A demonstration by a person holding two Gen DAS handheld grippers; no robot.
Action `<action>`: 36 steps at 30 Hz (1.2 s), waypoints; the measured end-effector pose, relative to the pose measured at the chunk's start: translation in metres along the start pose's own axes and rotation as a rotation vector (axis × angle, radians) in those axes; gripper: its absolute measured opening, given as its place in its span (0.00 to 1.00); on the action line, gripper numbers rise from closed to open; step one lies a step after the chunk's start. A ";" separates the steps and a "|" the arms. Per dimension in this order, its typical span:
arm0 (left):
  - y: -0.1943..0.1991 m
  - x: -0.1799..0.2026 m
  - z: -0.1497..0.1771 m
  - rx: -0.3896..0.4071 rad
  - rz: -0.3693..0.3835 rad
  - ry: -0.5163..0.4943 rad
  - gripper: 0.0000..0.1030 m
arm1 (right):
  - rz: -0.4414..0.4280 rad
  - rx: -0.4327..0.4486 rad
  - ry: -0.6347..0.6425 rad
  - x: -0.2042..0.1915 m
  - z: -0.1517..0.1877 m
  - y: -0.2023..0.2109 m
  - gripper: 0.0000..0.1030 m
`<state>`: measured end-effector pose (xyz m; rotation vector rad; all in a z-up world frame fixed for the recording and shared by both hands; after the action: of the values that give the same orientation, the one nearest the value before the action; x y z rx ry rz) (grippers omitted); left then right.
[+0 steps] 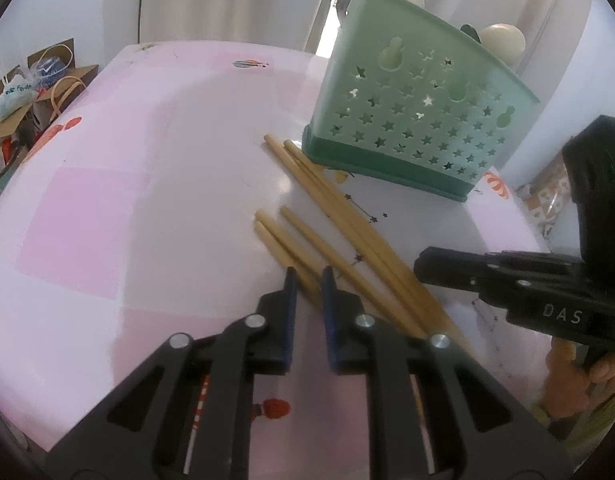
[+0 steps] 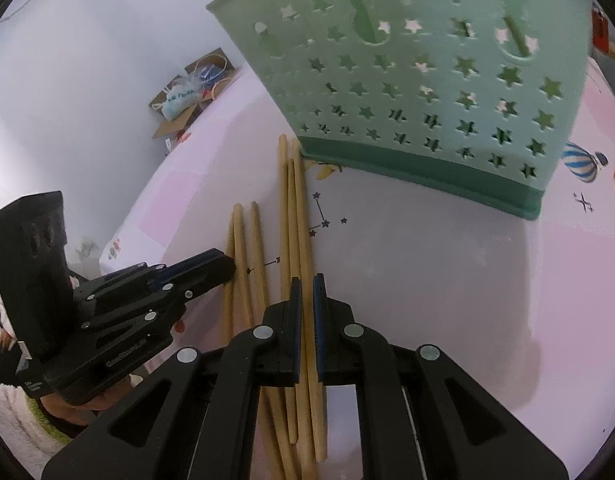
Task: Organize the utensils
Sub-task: 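Grasp one chopstick with the left tool while the right tool grasps another chopstick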
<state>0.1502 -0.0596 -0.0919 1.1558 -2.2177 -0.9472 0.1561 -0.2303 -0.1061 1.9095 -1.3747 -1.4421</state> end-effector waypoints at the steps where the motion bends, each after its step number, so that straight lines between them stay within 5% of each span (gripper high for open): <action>1: 0.001 -0.001 0.000 0.002 -0.009 -0.005 0.12 | 0.003 -0.002 0.008 -0.002 -0.001 -0.002 0.06; 17: 0.002 -0.027 0.000 0.023 -0.085 0.010 0.07 | 0.064 0.002 0.097 -0.020 -0.014 -0.021 0.06; 28: -0.002 -0.032 -0.001 0.056 -0.084 0.051 0.07 | 0.098 -0.001 0.133 -0.023 -0.018 -0.029 0.06; 36: -0.003 -0.037 -0.002 0.070 -0.045 0.116 0.07 | 0.159 0.015 0.120 -0.003 0.010 -0.003 0.06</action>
<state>0.1730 -0.0300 -0.0957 1.2642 -2.1556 -0.8040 0.1486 -0.2241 -0.1108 1.8192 -1.4476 -1.2256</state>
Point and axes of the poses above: each gripper's, at about its wrist camera, not at the fingertips, and y roughly against the way its jaws point, x to its right, z to its underside, the point moved 5 cm from there along -y, roughly the way its jaws point, and after that the axes turned 14 degrees about -y, right-handed, at the moved point
